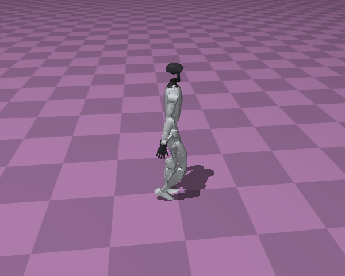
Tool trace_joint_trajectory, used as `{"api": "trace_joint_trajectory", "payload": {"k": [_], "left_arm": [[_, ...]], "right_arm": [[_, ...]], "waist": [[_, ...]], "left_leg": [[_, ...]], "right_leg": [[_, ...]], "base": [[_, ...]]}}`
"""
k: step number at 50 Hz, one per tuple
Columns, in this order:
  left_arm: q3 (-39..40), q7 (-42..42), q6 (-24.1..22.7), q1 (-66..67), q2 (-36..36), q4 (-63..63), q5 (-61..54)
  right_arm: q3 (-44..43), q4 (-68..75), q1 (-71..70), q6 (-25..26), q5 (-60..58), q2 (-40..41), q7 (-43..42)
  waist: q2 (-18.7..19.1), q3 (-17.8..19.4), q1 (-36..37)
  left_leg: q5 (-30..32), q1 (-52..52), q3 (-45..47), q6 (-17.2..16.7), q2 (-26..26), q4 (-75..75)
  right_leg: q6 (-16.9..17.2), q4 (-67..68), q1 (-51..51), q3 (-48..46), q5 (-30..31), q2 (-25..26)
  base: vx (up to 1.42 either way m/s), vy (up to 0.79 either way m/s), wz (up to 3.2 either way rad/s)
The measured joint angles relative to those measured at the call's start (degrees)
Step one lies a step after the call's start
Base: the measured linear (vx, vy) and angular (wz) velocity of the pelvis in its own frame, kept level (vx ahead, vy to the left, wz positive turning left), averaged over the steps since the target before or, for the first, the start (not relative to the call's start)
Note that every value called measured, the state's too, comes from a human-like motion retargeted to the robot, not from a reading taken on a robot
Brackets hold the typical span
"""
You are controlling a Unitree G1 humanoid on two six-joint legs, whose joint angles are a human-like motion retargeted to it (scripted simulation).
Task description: In place motions
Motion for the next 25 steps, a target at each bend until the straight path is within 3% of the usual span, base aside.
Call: {"api": "trace_joint_trajectory", "payload": {"k": [8, 10, 12, 13, 15, 17, 18, 20, 22, 25], "left_arm": [[-0.4, -2.1, 0.4, -2.1, -0.4, -0.2, -1.7], [-1.0, -2.4, 0.4, -2.3, -0.6, -0.4, -1.3], [-1.5, -2.9, 0.5, -2.1, -0.9, -0.6, -1.1], [-1.6, -3.2, 0.6, -1.9, -1.1, -0.7, -1.1], [-1.5, -3.8, 0.8, -1.2, -1.7, -0.8, -1.1], [-0.9, -4.4, 1.2, 0.1, -2.2, -1.1, -0.9], [-0.4, -4.6, 1.3, 1.0, -2.6, -1.4, -0.6], [0.2, -4.9, 1.5, 3.6, -3.9, -2.6, 0.2], [-0.1, -5.3, 0.7, 5.7, -4.5, -3.9, 0.4], [-1.2, -5.6, 0.1, 5.4, -3.7, -5.0, 1.3]], "right_arm": [[3.3, -2.2, -0.9, 2.3, -11.7, -0.5, 3.4], [3.9, -3.8, -1.6, 2.4, -13.3, -1.0, 3.4], [3.9, -5.4, -2.5, 2.4, -13.5, -1.3, 3.6], [3.8, -6.0, -3.0, 2.4, -13.5, -1.5, 3.8], [3.3, -7.5, -4.6, 2.6, -13.3, -1.8, 4.3], [2.8, -8.4, -5.9, 2.8, -12.8, -1.8, 4.8], [2.8, -8.6, -6.5, 2.9, -12.5, -1.9, 4.9], [2.5, -8.6, -7.8, 3.1, -11.5, -1.8, 5.0], [2.6, -8.6, -9.2, 3.3, -10.9, -1.4, 5.1], [5.0, -9.3, -12.2, 3.8, -9.7, -0.1, 5.2]], "waist": [[-7.3, 2.6, -5.2], [-8.0, 2.6, -5.3], [-7.7, 2.2, -5.0], [-7.6, 1.9, -5.0], [-6.5, 0.5, -5.6], [-6.1, -1.0, -6.5], [-5.9, -1.6, -6.6], [-5.2, -2.9, -6.9], [-6.7, -3.0, -5.8], [-8.9, -0.9, -6.0]], "left_leg": [[-4.1, 6.8, -8.2, 3.3, -10.9, 0.2], [-4.9, 9.9, -8.7, 3.8, -12.4, -0.7], [-4.6, 12.2, -9.1, 3.9, -12.7, -1.1], [-4.1, 12.9, -9.3, 4.0, -12.9, -0.9], [-1.1, 14.0, -9.7, 3.8, -12.5, 0.2], [4.2, 15.0, -9.5, 3.6, -12.6, 2.1], [7.2, 15.2, -8.7, 3.5, -12.5, 3.4], [17.2, 14.1, -5.2, 3.1, -10.9, 10.6], [27.2, 10.1, 0.6, 4.5, -9.0, 23.5], [32.6, 5.3, 6.8, 5.1, -3.9, 40.2]], "right_leg": [[10.5, -34.9, -3.5, 6.2, 9.0, -4.3], [13.7, -41.3, -5.4, 7.8, 8.9, -5.7], [14.6, -44.0, -6.4, 8.1, 7.3, -6.2], [14.7, -44.2, -6.4, 7.5, 7.1, -6.5], [9.7, -42.1, -5.9, 3.9, 8.1, -7.4], [8.9, -40.6, -4.8, -1.2, 11.8, -9.4], [8.6, -39.8, -4.3, 3.6, 12.5, -8.7], [7.3, -37.4, -2.4, 9.7, 10.7, -7.7], [6.6, -35.7, 1.0, 11.1, 6.9, -9.8], [5.4, -35.0, 6.7, 6.3, 2.7, -13.1]], "base": [[-0.08, 0.00, 1.54], [0.00, 0.10, 0.78], [0.02, 0.11, 0.48], [0.03, 0.13, 0.39], [0.04, 0.16, 0.45], [0.14, 0.16, 0.35], [0.22, 0.15, 0.16], [0.28, 0.16, 0.08], [0.18, 0.10, -0.12], [0.01, 0.02, 0.35]]}}
